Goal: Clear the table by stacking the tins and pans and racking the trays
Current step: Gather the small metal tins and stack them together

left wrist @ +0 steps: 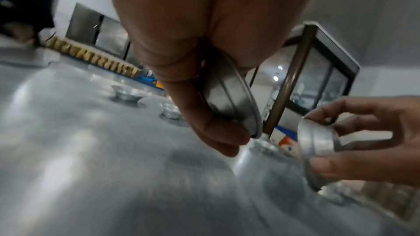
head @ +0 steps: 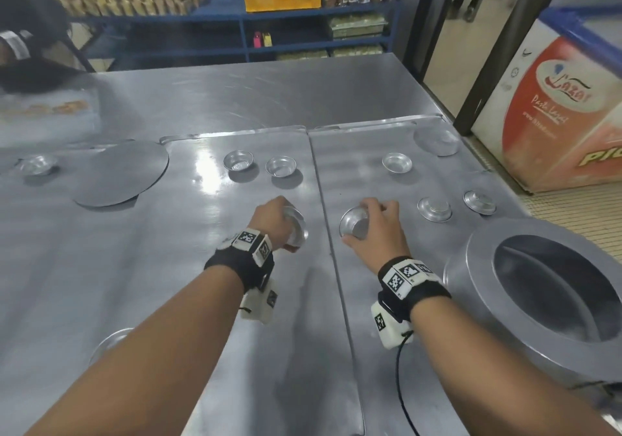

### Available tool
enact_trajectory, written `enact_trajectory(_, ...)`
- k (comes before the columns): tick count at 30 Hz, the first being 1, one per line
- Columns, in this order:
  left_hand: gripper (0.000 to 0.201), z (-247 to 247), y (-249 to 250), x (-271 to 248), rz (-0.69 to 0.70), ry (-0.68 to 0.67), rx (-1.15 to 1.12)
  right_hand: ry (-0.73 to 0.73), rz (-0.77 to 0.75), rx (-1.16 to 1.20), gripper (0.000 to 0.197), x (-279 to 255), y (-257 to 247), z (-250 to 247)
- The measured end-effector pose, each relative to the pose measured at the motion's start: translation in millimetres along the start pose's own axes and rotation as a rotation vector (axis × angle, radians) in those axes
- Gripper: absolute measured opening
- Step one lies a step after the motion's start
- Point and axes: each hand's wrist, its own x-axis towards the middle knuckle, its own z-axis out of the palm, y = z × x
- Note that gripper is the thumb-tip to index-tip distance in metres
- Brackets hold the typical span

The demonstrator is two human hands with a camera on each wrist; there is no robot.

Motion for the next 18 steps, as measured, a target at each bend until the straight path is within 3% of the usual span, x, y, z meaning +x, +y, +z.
enact_trajectory(4, 0.032, 17.4, -8.7, -30.6, -0.125, -0.087, -0.544, 0.098, -0.100, 0.104, 0.068, -28.2, -19.9, -5.5)
enact_trajectory(6, 0.030, 24.6, -12.8, -45.4, -0.170, -0.099, -0.684, 0.137, -0.157, 0.158, 0.069, -44.1, -29.2, -6.6)
enact_trajectory(10, 0.021, 28.1, -18.9, -75.3, -0.126, -0.112, -0.776, 0.164, -0.176, 0.335, 0.070, -76.1, -43.9, 1.1)
enact_trajectory(12, 0.025, 29.3, -25.0, -85.4, -0.078, -0.122, -0.759, 0.127, -0.153, 0.406, 0.070, -91.3, -49.1, 8.4)
enact_trajectory(16, 0.056, 30.0, -35.1, -98.4, -0.194, -0.215, -0.982, 0.049, -0.105, 0.455, 0.069, -117.3, -56.8, 21.7)
enact_trajectory(18, 0.054, 28.1, -37.3, -104.6, -0.169, -0.233, -0.974, 0.031, -0.099, 0.477, 0.072, -127.4, -58.5, 28.1)
